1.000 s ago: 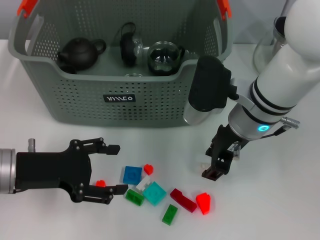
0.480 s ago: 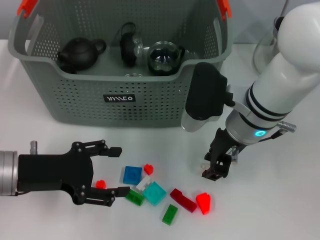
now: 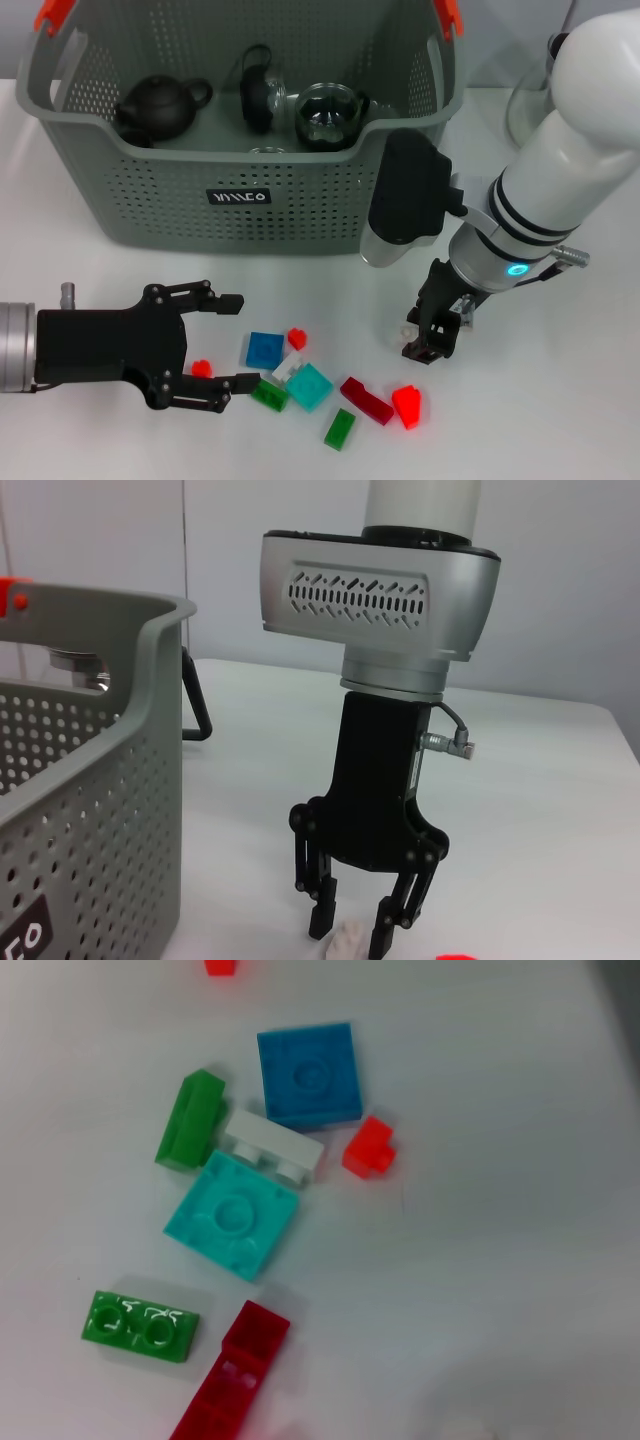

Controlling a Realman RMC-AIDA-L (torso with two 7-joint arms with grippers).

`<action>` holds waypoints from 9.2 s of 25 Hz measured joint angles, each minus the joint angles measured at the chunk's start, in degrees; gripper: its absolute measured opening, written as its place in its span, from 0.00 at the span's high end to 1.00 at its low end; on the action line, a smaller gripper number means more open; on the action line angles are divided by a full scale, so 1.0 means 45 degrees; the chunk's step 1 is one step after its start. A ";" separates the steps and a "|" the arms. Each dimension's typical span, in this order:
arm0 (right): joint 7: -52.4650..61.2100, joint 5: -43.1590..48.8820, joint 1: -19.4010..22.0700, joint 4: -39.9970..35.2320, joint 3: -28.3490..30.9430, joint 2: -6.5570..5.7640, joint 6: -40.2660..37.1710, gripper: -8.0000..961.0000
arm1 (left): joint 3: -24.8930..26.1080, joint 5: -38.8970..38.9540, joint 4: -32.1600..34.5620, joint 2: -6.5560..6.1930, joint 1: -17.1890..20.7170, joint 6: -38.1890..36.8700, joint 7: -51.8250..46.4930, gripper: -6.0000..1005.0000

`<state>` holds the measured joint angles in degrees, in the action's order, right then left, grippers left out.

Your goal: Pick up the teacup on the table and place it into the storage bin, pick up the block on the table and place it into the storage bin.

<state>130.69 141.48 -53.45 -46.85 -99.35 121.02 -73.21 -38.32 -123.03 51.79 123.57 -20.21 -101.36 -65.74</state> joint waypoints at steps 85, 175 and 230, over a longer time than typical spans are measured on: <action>-0.0815 -0.1820 0.1408 -0.7540 0.5076 -0.0184 -0.5476 0.04 | 0.1464 -0.1664 -0.0003 -0.0350 -0.0101 0.0618 -0.0002 0.13; -0.0738 -0.1245 0.0132 -0.8170 0.3656 -0.0116 -0.5690 0.54 | 0.2793 -0.1564 -0.1442 -0.0534 -0.0500 0.0962 -0.0330 0.13; -0.2942 -0.4132 0.2963 -0.9719 0.5941 -0.0207 -0.2453 0.05 | 0.2774 -0.1666 -0.1410 -0.0722 -0.0844 0.0890 -0.0410 0.13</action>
<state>117.46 122.88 -40.11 -90.58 -72.62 120.09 -84.24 -25.84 -130.52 45.44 120.32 -24.01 -97.36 -67.59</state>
